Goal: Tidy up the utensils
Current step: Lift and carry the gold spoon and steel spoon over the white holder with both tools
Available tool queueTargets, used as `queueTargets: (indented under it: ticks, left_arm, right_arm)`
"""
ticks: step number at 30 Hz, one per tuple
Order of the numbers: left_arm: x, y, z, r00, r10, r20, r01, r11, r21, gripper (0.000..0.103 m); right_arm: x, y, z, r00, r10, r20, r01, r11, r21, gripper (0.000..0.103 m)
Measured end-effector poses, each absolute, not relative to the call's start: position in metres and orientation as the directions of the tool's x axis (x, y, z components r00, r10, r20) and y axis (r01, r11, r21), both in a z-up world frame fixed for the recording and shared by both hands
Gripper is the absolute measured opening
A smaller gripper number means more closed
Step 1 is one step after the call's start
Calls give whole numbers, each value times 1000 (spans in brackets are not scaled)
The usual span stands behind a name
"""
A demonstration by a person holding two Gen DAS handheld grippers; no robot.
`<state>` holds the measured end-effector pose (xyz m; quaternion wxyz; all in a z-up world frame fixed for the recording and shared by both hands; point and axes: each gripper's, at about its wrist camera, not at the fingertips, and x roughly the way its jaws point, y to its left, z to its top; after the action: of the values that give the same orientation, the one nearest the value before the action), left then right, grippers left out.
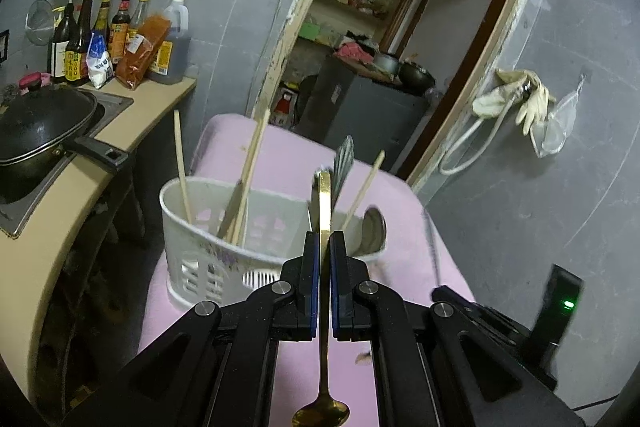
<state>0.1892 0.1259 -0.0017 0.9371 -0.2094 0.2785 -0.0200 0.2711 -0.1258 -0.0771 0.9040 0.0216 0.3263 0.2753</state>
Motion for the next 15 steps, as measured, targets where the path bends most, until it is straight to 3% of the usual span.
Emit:
queueTargets:
  ticks: [8, 15]
  left_arm:
    - [206, 163, 28, 905, -123, -407, -81, 890, -449, 3]
    - [224, 197, 47, 943, -58, -326, -108, 878, -467, 3]
  right_arm:
    - [268, -103, -10, 706, 611, -358, -564, 791, 237, 4]
    - [276, -60, 22, 687, 691, -225, -650, 723, 235, 4]
